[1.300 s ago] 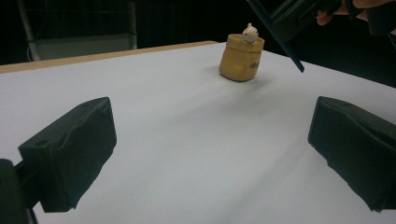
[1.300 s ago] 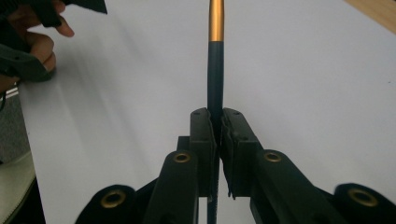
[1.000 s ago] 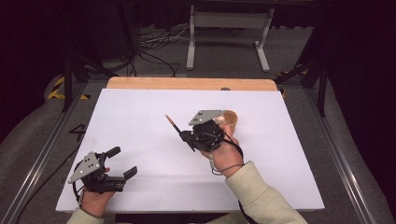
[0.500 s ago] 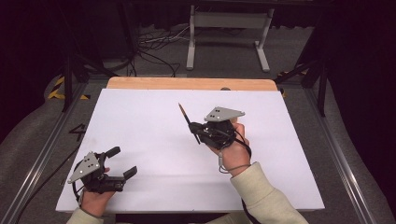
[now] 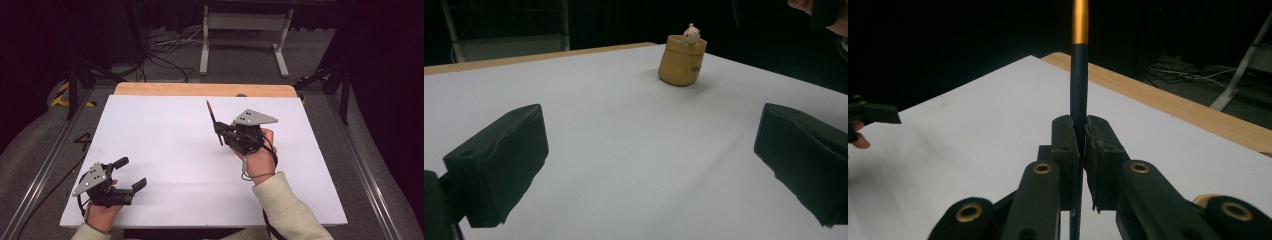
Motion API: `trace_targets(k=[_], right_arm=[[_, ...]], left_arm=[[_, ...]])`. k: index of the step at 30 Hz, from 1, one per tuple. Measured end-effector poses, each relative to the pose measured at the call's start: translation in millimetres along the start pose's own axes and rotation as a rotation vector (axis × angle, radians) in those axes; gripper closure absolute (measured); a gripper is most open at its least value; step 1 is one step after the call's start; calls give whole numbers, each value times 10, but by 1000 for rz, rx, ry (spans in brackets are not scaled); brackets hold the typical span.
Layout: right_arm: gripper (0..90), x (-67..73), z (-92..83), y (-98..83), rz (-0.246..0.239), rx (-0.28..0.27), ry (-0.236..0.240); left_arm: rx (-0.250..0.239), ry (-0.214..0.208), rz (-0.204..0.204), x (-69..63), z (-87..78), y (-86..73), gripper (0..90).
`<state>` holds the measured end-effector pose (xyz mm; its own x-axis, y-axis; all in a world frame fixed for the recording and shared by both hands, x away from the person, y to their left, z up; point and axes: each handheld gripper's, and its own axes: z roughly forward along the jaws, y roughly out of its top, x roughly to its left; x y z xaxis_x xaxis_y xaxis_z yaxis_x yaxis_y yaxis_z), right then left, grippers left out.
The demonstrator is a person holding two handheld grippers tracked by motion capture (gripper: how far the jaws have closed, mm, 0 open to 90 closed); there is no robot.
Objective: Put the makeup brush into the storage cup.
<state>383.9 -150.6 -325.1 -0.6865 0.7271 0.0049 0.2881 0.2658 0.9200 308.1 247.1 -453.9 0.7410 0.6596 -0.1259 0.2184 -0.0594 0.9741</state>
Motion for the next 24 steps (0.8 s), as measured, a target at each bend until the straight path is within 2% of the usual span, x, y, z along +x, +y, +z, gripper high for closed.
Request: trace_targets(k=[6,13,24], right_arm=[[836,-119,-19,55,4,-27,-56],[835,-326,-16,90,53,-36,-108],[835,-518,-56,122,58,-61,-181]], left_arm=[[-2,1,-1,1,0,0,15],[-1,1,-4,2,1,-4,15],[3,3,-6,9,9,-11,15]])
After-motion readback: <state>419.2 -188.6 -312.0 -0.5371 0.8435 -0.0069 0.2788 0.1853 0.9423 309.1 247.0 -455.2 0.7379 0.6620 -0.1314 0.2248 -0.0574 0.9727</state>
